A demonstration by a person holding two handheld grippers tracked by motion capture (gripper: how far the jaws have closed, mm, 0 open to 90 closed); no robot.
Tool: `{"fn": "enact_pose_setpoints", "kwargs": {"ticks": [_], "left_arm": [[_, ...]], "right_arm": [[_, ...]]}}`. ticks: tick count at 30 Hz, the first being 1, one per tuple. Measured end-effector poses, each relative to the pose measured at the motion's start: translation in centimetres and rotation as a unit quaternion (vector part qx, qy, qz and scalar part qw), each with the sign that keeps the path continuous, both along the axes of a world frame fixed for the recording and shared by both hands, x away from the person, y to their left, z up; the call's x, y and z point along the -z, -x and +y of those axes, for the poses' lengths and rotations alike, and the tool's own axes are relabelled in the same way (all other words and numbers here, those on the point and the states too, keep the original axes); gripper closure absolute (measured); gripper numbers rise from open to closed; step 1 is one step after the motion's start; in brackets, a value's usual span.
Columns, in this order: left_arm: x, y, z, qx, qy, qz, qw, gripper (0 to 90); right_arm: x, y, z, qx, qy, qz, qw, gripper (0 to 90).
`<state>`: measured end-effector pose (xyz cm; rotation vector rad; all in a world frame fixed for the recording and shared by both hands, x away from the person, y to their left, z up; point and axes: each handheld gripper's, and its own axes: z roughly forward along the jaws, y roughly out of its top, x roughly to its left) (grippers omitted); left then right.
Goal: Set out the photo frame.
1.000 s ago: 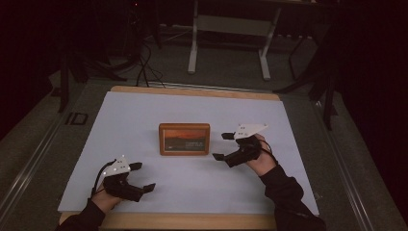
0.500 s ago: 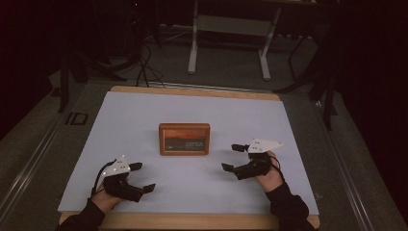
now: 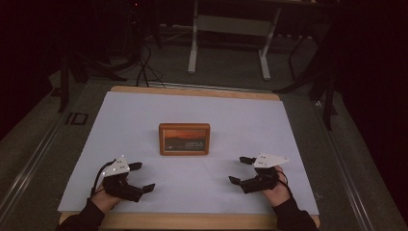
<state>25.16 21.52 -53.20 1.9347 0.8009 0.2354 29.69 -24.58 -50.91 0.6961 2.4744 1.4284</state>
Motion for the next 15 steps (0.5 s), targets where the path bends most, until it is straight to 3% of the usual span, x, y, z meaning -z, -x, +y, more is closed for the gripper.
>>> {"fn": "enact_pose_setpoints", "kwargs": {"ticks": [15], "left_arm": [[-0.1, 0.1, 0.0, 0.002, 0.0, -0.001, 1.0, 2.5]], "right_arm": [[1.2, 2.0, -2.3, 0.023, 0.002, 0.017, 0.9996, 14.0]]}}
